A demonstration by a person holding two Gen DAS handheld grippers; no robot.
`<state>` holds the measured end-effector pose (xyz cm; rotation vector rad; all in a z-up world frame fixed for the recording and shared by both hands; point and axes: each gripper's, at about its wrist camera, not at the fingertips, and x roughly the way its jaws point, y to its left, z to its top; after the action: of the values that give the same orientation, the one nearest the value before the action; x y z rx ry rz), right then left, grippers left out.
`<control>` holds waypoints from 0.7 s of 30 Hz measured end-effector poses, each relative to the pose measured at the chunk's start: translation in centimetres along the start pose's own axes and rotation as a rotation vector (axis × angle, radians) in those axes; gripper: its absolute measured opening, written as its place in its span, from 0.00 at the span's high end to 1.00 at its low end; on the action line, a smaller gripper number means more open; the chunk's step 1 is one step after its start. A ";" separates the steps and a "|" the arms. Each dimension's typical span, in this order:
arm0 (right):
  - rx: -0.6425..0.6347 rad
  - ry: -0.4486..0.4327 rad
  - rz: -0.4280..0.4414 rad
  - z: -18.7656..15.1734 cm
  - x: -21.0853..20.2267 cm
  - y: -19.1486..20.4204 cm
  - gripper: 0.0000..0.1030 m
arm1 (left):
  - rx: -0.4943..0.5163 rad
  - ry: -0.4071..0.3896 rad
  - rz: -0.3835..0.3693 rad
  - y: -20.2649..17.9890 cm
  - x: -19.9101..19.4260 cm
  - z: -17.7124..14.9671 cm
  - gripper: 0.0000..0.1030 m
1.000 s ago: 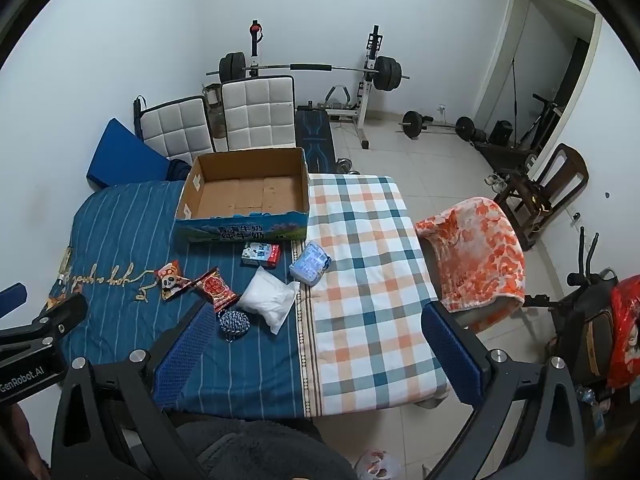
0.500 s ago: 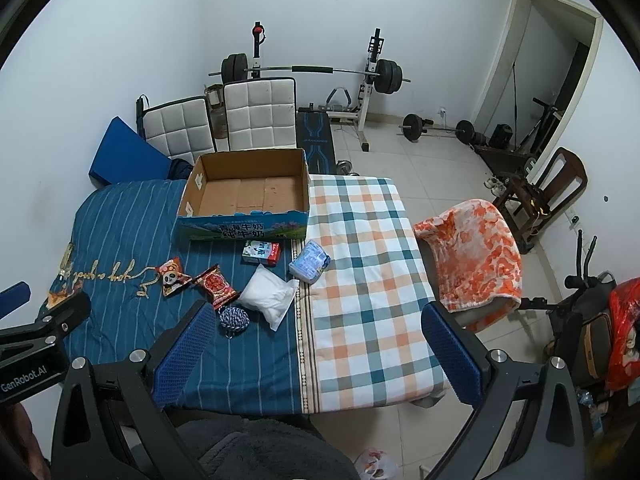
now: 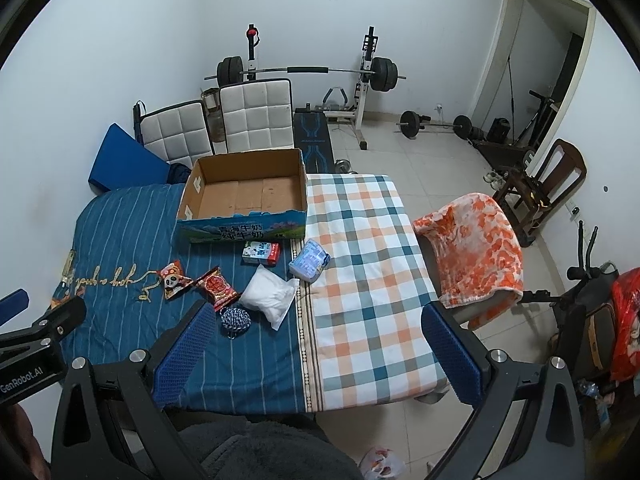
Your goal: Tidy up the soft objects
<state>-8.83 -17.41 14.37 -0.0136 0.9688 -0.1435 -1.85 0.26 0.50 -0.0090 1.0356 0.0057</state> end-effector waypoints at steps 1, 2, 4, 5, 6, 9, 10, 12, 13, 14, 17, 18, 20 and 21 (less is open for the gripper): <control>0.000 -0.002 -0.001 0.0 0.1 0.0 0.00 | 0.000 -0.002 0.001 0.0 -0.1 0.0 0.00; 0.005 -0.001 0.000 0.0 0.4 -0.2 0.00 | -0.001 -0.005 0.002 0.1 -0.2 0.0 0.00; 0.004 -0.002 0.001 0.0 0.4 -0.1 0.00 | 0.001 -0.008 0.005 0.0 -0.1 0.1 0.00; 0.007 -0.004 0.002 0.0 0.6 -0.2 0.00 | 0.002 -0.009 0.008 -0.1 -0.2 0.1 0.00; 0.009 -0.005 0.004 0.0 0.5 -0.2 0.00 | 0.002 -0.009 0.008 -0.1 -0.2 0.0 0.00; 0.013 -0.004 0.010 0.1 0.8 0.1 0.00 | 0.000 -0.012 0.016 0.0 -0.2 0.0 0.00; 0.014 -0.005 0.011 0.1 0.8 0.0 0.00 | -0.003 -0.013 0.015 0.0 -0.3 0.0 0.00; 0.014 -0.006 0.014 0.1 0.8 0.0 0.00 | -0.007 -0.016 0.019 -0.1 -0.4 -0.1 0.00; 0.015 -0.006 0.015 0.0 0.8 0.0 0.00 | -0.007 -0.016 0.020 -0.1 -0.4 -0.1 0.00; 0.016 -0.007 0.016 0.1 0.9 0.0 0.00 | -0.007 -0.017 0.021 -0.1 -0.4 -0.1 0.00; 0.015 -0.009 0.019 0.0 0.9 0.1 0.00 | -0.010 -0.019 0.029 -0.1 -0.5 -0.2 0.00; 0.015 -0.009 0.020 0.0 1.0 0.2 0.00 | -0.012 -0.019 0.028 0.0 -0.5 -0.3 0.00; 0.014 -0.009 0.021 0.1 1.0 0.2 0.00 | -0.011 -0.021 0.033 0.1 -0.5 -0.3 0.00; 0.013 -0.009 0.022 0.2 0.9 0.1 0.00 | -0.014 -0.021 0.030 0.1 -0.5 -0.4 0.00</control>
<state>-8.19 -17.39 13.71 0.0087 0.9582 -0.1297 -2.41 0.41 0.68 -0.0065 1.0146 0.0399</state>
